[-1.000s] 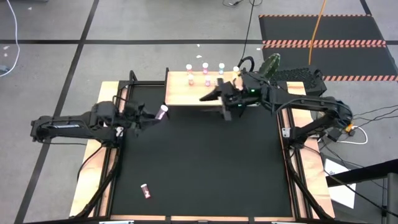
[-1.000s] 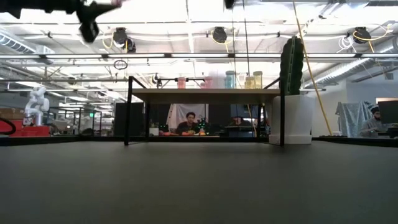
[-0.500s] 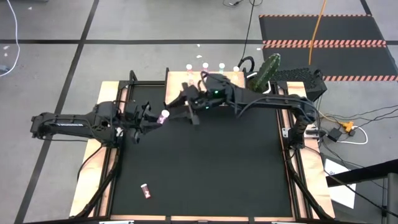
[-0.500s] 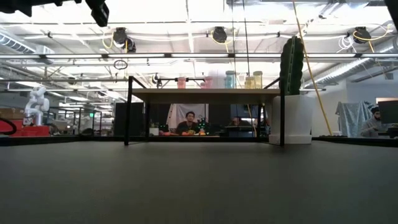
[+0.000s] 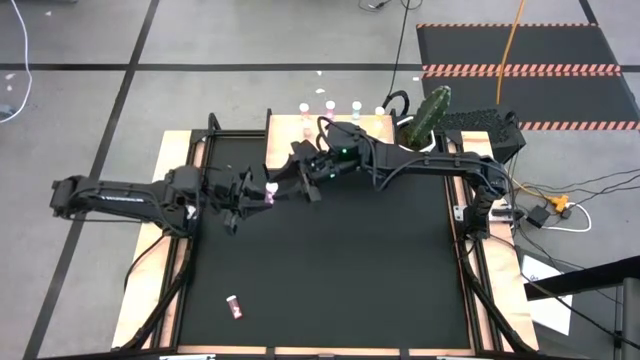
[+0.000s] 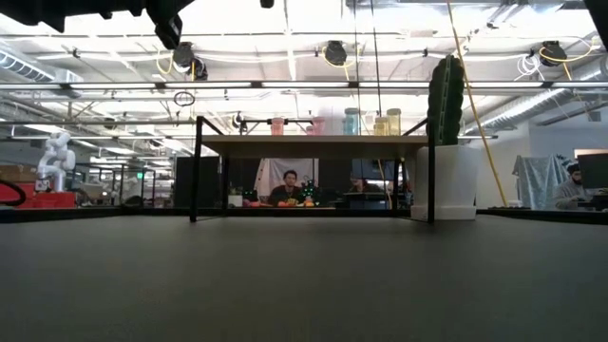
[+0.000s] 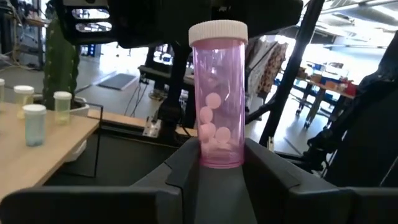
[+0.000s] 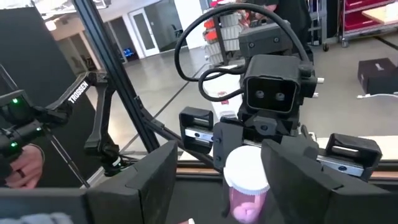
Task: Pick and place medicine bottles onto shelf by color
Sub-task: Put the purple pill bottle on the shelf aligned with the other purple pill bottles
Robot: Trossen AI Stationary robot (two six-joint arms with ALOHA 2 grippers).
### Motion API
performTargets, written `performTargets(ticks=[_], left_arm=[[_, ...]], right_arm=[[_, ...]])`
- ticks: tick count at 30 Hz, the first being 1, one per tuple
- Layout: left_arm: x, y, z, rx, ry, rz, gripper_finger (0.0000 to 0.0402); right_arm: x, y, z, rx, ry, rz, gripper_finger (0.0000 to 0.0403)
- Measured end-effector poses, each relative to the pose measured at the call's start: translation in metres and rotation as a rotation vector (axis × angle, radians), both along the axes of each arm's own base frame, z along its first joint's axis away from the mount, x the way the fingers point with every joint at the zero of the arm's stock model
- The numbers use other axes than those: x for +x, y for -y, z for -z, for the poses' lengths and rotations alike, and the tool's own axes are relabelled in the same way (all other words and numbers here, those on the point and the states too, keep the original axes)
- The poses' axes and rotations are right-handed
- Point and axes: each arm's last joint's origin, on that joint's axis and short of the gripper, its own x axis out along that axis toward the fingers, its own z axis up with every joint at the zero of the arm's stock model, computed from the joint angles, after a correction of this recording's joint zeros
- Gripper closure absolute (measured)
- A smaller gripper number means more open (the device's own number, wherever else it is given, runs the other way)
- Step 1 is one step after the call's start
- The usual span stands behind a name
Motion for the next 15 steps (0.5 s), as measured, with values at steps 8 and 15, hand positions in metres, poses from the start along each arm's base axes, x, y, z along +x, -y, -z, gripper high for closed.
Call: performTargets(ticks=[8,15], left_arm=[[0.0032,0.0038,0.0007,0.03,0.008,0.017,0.0289],[0.003,0.0039,-0.0003,0.03,0.016,0.013,0.0289]], right_arm=[[0.0008,0.0013,0.0015,-0.011,-0.007,0.056,0.0191],[0.0011,0.003,0.0035,-0.051,-0.009,0.076,0.0159]])
